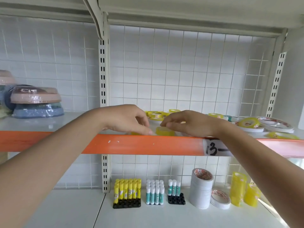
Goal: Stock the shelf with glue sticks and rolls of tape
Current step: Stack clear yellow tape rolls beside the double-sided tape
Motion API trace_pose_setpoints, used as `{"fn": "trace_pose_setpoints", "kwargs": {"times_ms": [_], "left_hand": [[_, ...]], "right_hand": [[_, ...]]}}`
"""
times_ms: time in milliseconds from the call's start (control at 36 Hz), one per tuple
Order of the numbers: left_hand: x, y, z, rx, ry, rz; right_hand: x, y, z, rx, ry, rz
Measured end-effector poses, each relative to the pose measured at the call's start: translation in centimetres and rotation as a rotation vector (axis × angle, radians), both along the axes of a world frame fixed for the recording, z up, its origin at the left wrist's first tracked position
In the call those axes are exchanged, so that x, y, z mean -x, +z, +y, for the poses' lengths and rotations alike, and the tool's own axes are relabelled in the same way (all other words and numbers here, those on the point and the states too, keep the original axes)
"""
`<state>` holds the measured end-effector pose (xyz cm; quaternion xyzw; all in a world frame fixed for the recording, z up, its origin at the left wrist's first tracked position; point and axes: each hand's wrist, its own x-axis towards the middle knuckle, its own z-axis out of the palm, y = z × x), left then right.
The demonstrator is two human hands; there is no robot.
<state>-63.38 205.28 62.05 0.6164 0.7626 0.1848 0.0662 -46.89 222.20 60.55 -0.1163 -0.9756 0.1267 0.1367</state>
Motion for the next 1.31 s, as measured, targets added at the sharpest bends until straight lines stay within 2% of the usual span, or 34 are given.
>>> {"fn": "trace_pose_setpoints", "kwargs": {"times_ms": [83, 306, 444, 583, 667, 750, 833, 972, 1306], "left_hand": [[0.2, -0.2, 0.4, -0.026, 0.007, -0.002], [1.1, -0.8, 1.5, -0.104, 0.080, -0.084], [-0.1, -1.0, 1.3, -0.406, 0.136, -0.082], [-4.8, -1.2, -0.3, -0.609, 0.064, -0.089], [-8.4, -2.6, -1.6, -0.704, -0.009, -0.053], [-11.2, -5.4, -2.6, -0.718, -0.076, 0.012], [-12.6, -9.1, -2.8, -0.705, -0.099, 0.019], [-12.7, -15.0, -0.7, -0.618, -0.079, 0.063], [-8.3, -27.0, 5.2, -0.436, -0.178, -0.217]], "right_hand": [[-0.5, 0.0, -0.5, 0.027, -0.005, -0.012], [-0.9, 0.1, -0.6, -0.069, -0.106, 0.025], [-2.0, -0.6, -0.8, -0.258, -0.148, 0.347], [-5.5, -2.1, -2.0, -0.283, -0.095, 0.729], [-8.3, -4.1, -3.5, -0.270, -0.049, 0.816], [-11.1, -7.2, -4.7, -0.258, -0.063, 0.865], [-13.5, -10.8, -5.0, -0.211, -0.116, 0.881], [-14.7, -16.4, -3.5, -0.092, -0.176, 0.777], [-12.1, -26.4, -0.4, -0.024, -0.471, 0.527]]}}
